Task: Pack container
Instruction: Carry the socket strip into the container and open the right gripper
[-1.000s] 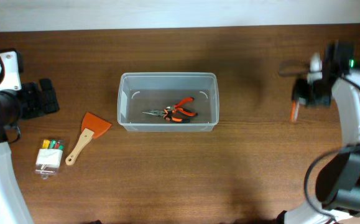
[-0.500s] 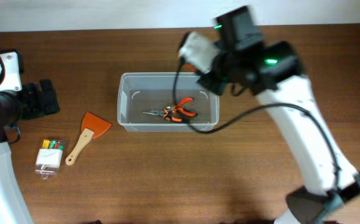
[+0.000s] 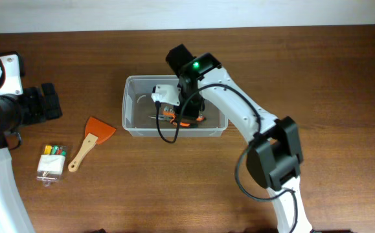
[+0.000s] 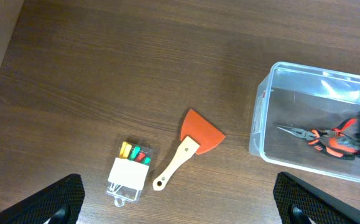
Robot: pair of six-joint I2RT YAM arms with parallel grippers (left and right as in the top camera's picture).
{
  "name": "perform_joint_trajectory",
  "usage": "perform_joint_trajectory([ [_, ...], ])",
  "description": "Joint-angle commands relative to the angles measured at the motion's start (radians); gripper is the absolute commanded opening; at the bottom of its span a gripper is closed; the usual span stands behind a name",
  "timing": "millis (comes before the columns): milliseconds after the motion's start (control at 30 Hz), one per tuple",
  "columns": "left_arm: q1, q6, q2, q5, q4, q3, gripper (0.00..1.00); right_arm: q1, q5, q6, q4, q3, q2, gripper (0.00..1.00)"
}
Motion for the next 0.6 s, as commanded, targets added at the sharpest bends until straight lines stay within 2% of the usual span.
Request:
perform_joint_trajectory([
  [0, 0.002, 0.020, 0.002, 0.011, -0.001, 0.001, 0.99, 0.002, -0.051, 0.006, 0.006, -0.001, 0.023, 0.19],
  [67, 0.002, 0.020, 0.002, 0.011, -0.001, 0.001, 0.99, 0.001, -0.051, 0.005, 0.014, -0.003, 0.023, 0.34],
  [167, 0.002, 0.021, 0.002, 0.011, 0.000, 0.001, 0.99, -0.004, -0.051, 0.006, 0.018, -0.003, 0.023, 0.44],
  [233, 0.002, 0.021, 0.002, 0.011, 0.000, 0.001, 0.99, -0.021, -0.051, 0.006, 0.013, -0.003, 0.021, 0.56],
  [433, 0.000, 0.069, 0.002, 0.015, 0.007, 0.001, 0.99, -0.053, -0.013, 0.067, 0.012, 0.023, -0.058, 0.66],
  [500, -0.005, 0.112, 0.002, 0.014, 0.020, 0.002, 0.99, -0.069, 0.040, 0.097, 0.003, 0.061, -0.117, 0.73],
  [567, -0.018, 0.185, 0.002, 0.014, 0.034, 0.002, 0.99, -0.092, 0.093, 0.140, -0.011, 0.108, -0.182, 0.86],
])
